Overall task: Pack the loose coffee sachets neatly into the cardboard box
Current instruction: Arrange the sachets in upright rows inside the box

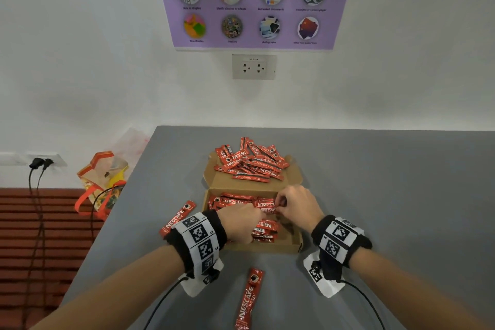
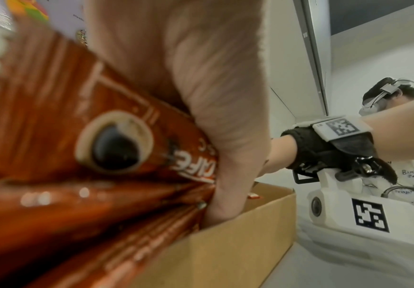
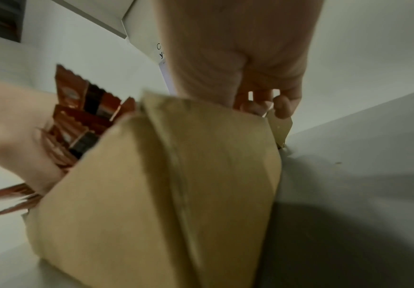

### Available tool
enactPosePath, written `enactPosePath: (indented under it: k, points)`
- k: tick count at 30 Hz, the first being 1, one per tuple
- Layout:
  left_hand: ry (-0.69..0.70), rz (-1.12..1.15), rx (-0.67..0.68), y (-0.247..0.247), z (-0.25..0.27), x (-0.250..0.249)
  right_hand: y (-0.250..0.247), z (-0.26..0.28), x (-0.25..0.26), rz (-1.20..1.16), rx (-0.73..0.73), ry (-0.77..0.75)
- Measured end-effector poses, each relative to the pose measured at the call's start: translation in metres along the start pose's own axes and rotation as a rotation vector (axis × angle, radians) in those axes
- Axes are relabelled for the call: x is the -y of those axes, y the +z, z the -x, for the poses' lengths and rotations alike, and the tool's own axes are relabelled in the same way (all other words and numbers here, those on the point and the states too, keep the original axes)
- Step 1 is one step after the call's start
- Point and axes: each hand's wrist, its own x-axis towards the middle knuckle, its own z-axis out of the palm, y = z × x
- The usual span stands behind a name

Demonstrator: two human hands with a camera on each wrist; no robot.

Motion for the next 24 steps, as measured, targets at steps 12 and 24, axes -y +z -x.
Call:
enactPosePath:
  k: [12, 24]
  points:
    - [0.019, 0.054, -0.035, 0.007, -0.002, 0.004, -0.011, 0.003, 0.002, 0.004, 0.035, 0.026]
    - [0.004, 0.059, -0.025, 0.006, -0.002, 0.008, -0.036, 0.026, 0.025, 0.101, 0.331, -0.178]
